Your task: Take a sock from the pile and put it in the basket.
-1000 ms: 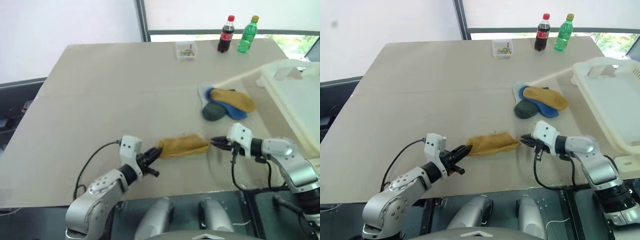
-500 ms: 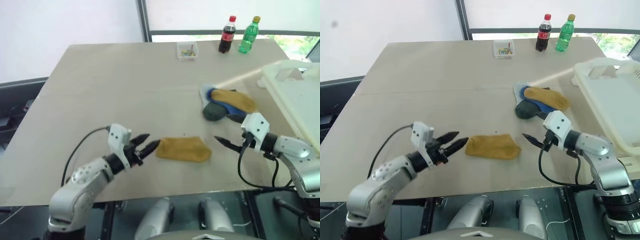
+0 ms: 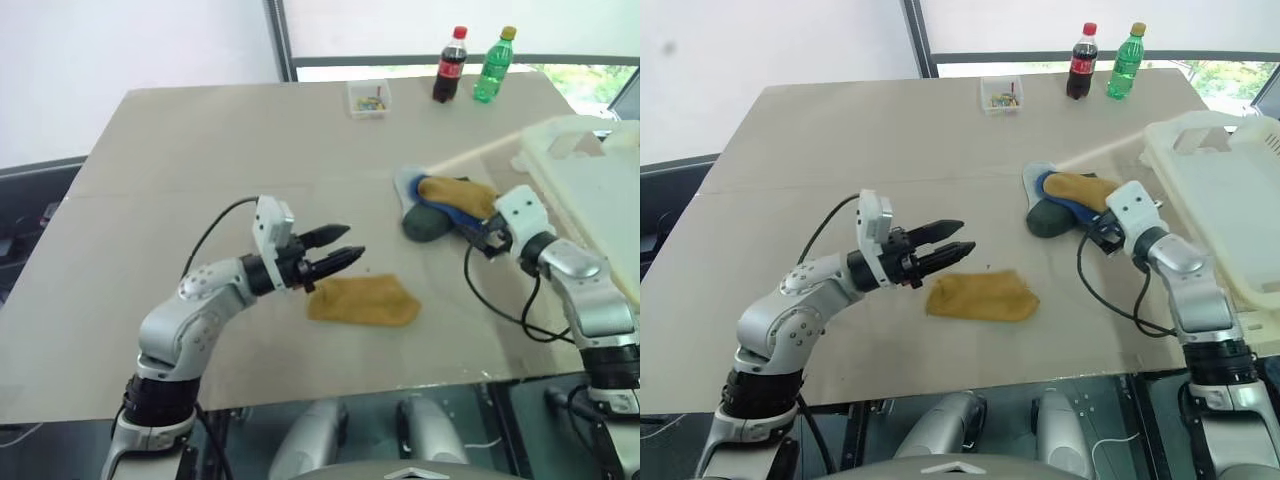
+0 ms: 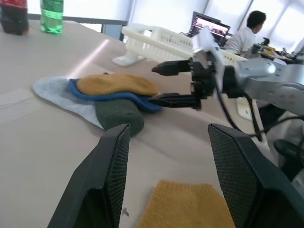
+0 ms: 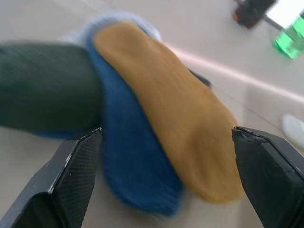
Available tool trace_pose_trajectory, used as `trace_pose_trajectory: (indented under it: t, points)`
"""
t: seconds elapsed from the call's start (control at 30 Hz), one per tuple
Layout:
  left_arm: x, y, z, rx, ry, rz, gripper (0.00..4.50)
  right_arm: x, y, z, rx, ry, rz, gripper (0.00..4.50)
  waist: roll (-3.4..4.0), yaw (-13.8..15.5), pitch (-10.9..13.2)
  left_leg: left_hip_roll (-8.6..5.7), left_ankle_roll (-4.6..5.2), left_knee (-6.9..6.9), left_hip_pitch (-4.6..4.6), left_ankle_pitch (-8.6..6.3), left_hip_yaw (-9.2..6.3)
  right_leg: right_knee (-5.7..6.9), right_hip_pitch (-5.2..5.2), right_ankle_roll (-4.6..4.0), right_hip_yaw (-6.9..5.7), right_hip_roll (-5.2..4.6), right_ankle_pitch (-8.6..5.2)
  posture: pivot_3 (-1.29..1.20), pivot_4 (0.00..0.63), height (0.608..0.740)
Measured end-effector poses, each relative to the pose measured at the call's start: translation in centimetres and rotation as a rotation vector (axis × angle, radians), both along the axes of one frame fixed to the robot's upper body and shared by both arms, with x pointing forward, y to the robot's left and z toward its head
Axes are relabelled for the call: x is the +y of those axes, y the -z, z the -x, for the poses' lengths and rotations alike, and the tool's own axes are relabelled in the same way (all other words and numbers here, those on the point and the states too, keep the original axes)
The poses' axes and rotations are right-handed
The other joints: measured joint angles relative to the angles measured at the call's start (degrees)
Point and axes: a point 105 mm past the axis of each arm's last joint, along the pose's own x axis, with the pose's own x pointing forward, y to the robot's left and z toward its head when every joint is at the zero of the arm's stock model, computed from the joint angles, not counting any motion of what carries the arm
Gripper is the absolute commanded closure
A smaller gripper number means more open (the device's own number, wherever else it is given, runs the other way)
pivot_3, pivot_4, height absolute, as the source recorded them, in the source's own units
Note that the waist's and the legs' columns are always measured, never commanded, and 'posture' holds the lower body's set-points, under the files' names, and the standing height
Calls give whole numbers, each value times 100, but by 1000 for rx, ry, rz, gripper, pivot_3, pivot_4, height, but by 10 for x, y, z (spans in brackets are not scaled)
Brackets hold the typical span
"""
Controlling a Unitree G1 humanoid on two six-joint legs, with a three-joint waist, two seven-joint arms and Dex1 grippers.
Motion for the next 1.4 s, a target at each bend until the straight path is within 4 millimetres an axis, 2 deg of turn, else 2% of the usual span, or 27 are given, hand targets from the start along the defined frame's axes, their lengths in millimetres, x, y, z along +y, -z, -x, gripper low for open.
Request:
trace_pose_trajectory:
  t: [0.17,0.2,0.3,0.5,0.53,1.2,1.4]
  points:
    - [-1,-3,5,-14,38,16,1755,-9,7,-8,17,25,31,41,0,-2,0,1,0,0,0,0,3,2,-2,0,1,1,0,0,150,729]
    - [-1,-4,5,-25,35,14,1755,-10,8,-9,16,24,33,265,0,-3,0,2,0,0,0,0,3,2,-2,0,2,1,0,0,150,729]
    - [0,-4,5,-40,23,1,1755,-11,6,-13,5,21,35,1261,0,-11,0,2,0,0,0,0,9,3,-4,1,7,1,1,0,150,729]
    - [1,1,8,-27,-1,-2,1755,-5,10,-17,4,0,35,4074,0,-11,0,2,0,0,0,0,10,4,-5,1,9,2,1,0,150,729]
    - [1,0,8,-30,0,-2,1755,-5,10,-17,6,-1,35,4369,0,-11,0,2,0,0,0,0,11,4,-6,1,9,2,1,0,150,729]
    - [4,1,8,-38,-45,-5,1755,2,16,-18,34,-34,26,4369,0,-17,0,3,1,-1,0,0,18,5,-9,1,16,3,1,0,150,729]
    - [5,4,9,-35,-49,-4,1755,13,9,-11,33,-109,-73,4369,0,-23,0,4,1,-4,0,0,17,4,-10,1,17,4,1,0,150,729]
